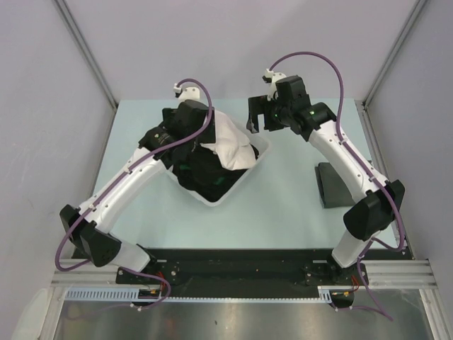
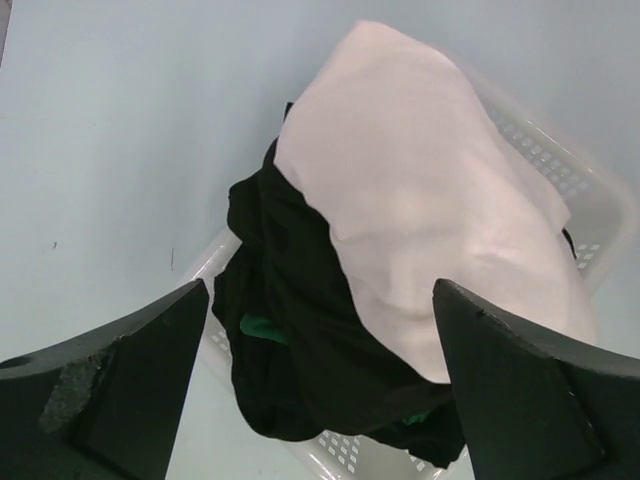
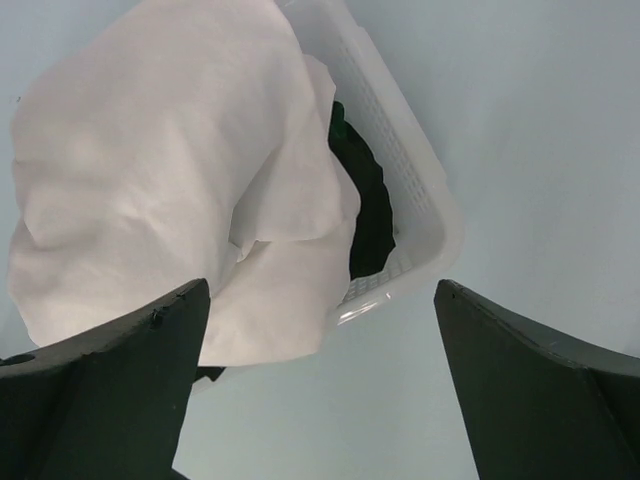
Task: Fold and stack the t-shirts
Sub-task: Grab crumpled tshirt from bin with the right arm
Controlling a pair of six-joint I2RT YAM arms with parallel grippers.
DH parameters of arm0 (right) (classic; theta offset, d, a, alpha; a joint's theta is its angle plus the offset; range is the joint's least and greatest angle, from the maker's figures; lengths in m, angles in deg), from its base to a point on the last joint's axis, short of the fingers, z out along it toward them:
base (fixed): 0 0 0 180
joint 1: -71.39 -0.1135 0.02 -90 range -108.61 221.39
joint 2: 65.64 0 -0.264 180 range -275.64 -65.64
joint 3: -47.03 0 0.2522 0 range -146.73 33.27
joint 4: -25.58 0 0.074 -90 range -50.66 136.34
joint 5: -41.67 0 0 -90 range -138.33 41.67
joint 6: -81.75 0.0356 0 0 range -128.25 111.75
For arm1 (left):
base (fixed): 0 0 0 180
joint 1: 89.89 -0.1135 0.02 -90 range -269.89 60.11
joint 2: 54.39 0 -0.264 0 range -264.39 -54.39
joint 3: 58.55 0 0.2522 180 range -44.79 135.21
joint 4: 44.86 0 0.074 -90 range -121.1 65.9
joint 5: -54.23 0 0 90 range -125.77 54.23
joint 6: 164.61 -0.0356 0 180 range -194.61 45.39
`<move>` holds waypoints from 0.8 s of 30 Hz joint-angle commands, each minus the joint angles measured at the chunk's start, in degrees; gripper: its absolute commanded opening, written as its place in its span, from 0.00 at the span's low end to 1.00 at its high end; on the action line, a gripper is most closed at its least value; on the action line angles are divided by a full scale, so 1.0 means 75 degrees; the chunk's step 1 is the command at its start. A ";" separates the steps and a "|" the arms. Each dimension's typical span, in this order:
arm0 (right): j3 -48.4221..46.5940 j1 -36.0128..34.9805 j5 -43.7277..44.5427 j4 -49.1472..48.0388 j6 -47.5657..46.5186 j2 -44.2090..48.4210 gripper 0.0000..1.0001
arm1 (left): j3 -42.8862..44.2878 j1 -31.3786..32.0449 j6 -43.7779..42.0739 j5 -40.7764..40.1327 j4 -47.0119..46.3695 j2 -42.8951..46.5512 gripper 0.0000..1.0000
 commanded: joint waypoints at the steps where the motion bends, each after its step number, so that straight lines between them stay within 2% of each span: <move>1: 0.0170 -0.0045 0.0055 -0.0458 0.0121 0.0431 1.00 | -0.0309 -0.0215 0.0386 -0.0023 -0.0044 0.0384 0.99; 5: 0.0731 -0.0034 -0.0179 -0.0739 0.0228 0.0501 1.00 | -0.0521 -0.0262 0.0374 0.0083 -0.0208 0.0549 0.99; 9: 0.1518 0.0013 -0.1009 -0.1500 0.0298 0.0654 1.00 | -0.0568 -0.0286 0.0374 0.0153 -0.0255 0.0572 1.00; 14: 0.1660 0.0072 -0.1807 -0.1618 0.0497 0.0303 0.96 | -0.0685 -0.0286 0.0409 0.0235 -0.0244 0.0584 0.99; 24: 0.1672 0.0014 -0.2394 -0.2063 0.0860 -0.0213 0.96 | -0.0978 -0.0274 0.0456 0.0271 -0.0326 0.0678 0.99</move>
